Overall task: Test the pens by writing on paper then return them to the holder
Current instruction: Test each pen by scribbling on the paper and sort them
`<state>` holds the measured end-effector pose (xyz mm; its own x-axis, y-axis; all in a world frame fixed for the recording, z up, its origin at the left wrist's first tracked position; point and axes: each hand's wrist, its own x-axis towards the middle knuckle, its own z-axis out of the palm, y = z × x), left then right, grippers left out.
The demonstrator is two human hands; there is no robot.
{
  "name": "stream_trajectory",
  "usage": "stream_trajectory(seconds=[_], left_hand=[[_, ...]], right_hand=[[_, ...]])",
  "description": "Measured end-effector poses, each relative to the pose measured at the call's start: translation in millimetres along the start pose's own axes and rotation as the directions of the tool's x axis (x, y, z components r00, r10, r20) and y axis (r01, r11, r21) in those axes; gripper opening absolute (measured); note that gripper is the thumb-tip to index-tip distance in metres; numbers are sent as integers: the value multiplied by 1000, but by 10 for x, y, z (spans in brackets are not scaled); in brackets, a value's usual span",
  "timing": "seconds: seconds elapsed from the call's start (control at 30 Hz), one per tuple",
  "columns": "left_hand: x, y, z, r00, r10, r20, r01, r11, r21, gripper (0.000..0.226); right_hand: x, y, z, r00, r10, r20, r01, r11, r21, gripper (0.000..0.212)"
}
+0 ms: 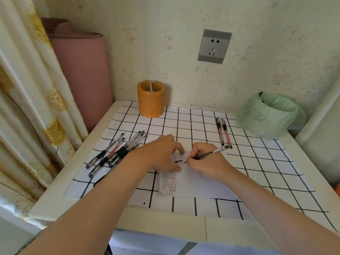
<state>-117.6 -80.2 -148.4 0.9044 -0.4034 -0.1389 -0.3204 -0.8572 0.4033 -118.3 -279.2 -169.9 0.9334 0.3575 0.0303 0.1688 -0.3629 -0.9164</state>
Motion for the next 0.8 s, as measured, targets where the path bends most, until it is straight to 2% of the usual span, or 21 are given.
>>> stream_trajectory(seconds=[0.1,0.3,0.8], left_hand=[[21,-28,5,1000,24,8,-24,999,-32,54],[48,-41,3,999,45,-4,-45,999,-14,58],[75,-23,13,1000,26,11,-26,999,-31,59]], right_hand=[[-4,24,2,998,-63,8,64,995,-72,20],[8,54,8,998,-49,28,50,999,-19,20],[-5,85,30,992,-122,39,125,987,-96,17]])
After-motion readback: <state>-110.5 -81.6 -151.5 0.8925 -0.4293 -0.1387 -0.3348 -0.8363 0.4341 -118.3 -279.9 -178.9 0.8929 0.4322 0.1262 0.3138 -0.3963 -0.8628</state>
